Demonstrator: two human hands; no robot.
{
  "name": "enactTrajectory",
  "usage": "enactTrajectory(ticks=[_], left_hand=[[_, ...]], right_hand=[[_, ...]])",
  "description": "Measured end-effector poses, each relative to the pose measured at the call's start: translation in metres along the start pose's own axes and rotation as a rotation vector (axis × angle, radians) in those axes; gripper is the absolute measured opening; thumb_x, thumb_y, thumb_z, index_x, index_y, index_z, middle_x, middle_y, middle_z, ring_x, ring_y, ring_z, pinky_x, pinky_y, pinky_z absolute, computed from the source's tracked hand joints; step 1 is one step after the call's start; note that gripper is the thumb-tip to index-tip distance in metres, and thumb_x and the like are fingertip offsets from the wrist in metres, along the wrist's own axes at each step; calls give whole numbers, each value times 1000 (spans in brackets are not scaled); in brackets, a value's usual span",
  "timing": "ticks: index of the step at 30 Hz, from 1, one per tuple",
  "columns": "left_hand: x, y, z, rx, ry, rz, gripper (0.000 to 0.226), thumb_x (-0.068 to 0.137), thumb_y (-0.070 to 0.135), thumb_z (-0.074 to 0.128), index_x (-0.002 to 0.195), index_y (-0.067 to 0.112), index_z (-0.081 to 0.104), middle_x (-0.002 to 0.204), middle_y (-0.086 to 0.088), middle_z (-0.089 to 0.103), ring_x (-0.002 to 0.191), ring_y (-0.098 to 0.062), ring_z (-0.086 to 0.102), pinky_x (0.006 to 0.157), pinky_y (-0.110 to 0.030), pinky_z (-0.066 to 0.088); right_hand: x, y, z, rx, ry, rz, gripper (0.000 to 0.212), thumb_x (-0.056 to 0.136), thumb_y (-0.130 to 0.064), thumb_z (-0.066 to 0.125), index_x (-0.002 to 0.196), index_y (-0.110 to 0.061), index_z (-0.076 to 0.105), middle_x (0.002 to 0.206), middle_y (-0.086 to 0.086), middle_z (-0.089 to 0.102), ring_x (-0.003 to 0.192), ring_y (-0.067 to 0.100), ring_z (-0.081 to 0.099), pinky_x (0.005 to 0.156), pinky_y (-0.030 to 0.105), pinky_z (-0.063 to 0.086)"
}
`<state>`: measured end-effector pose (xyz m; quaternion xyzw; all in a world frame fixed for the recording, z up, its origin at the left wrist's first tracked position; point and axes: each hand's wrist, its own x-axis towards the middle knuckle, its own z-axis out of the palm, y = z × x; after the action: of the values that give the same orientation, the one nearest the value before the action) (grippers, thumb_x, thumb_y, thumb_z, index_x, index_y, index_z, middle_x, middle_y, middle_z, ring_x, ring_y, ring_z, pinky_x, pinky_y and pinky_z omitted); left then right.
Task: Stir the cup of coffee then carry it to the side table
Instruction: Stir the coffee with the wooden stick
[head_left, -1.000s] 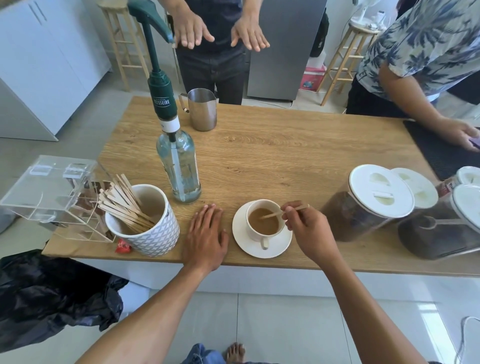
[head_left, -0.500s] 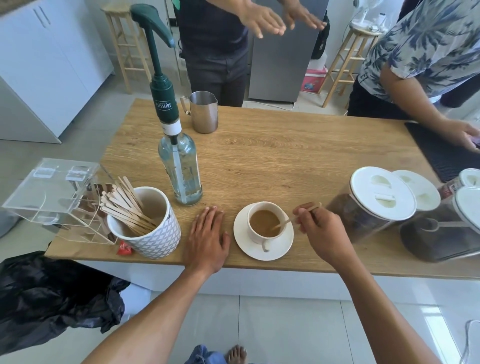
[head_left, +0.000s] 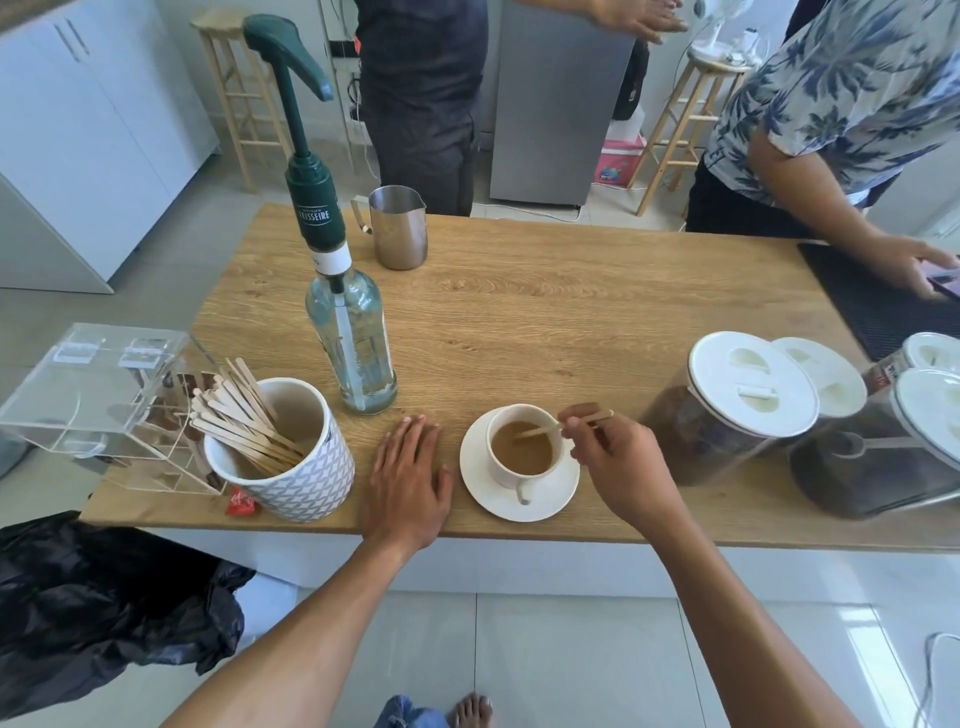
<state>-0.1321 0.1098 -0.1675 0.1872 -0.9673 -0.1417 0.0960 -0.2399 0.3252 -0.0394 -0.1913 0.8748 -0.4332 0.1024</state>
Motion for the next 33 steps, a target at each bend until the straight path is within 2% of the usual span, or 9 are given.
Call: enactTrajectory(ticks=[2,6,8,12,17,21,26,30,33], left_hand=[[-1,1,0,-5,0,0,56,94,38,33,143,15,45,154,-5,40,146,-22,26,119,-44,24],[-2,1,0,-7,3,-12,56,94,38,34,143,15,46,154,-5,40,146,-22,27,119,-43,24],[-2,0,0,-1,2,-14,55,94,38,35,143,16,45,154,-5,40,146,-22,27,119,-43,25],[-1,1,-1,12,-8,-11,57,93,39,32,144,16,44,155,-4,38,147,-21,26,119,-43,25],[0,2,-2,16,-9,-14,57,93,39,33,144,16,45,155,-4,38,147,-21,26,119,-42,24],[-1,1,-1,11,-11,-10,58,93,39,32,144,15,44,155,-4,38,147,-21,25,120,-43,23],[-1,1,-1,9,-3,-8,57,93,38,34,144,16,45,155,-4,39,147,-21,26,120,-42,22],[-1,1,-1,4,0,-4,57,93,38,34,144,15,45,155,-5,39,147,-21,25,120,-43,23],[-1,1,0,14,-7,-4,56,94,37,37,144,16,43,155,-4,38,147,-20,24,120,-42,21]], right_hand=[[-4,2,0,-5,-41,12,24,98,-21,55,82,-36,64,83,-6,73,69,8,69,71,34,57],[-1,11,-5,-25,55,63,21,98,-21,53,84,-28,66,80,2,73,71,22,69,70,44,57],[1,8,-5,-4,35,41,18,98,-23,55,86,-31,67,85,-2,74,71,15,69,72,41,57],[-3,7,-3,-5,-79,26,26,98,-21,54,78,-35,64,89,-8,74,65,3,67,67,30,56],[0,7,-6,34,25,94,21,99,-17,51,87,-22,67,81,-6,72,64,2,66,60,13,48],[-4,6,-3,65,-69,71,21,99,-17,52,89,-19,71,84,-9,72,62,2,66,62,17,51],[-4,10,-11,52,56,111,26,97,-13,51,81,-26,66,76,-3,71,61,4,63,59,16,48],[-6,4,-7,49,-46,52,17,98,-18,55,92,-23,70,81,-9,74,67,1,68,63,16,51],[-11,6,-7,37,-26,70,24,96,-13,53,83,-24,70,76,-7,72,65,5,67,64,20,53]])
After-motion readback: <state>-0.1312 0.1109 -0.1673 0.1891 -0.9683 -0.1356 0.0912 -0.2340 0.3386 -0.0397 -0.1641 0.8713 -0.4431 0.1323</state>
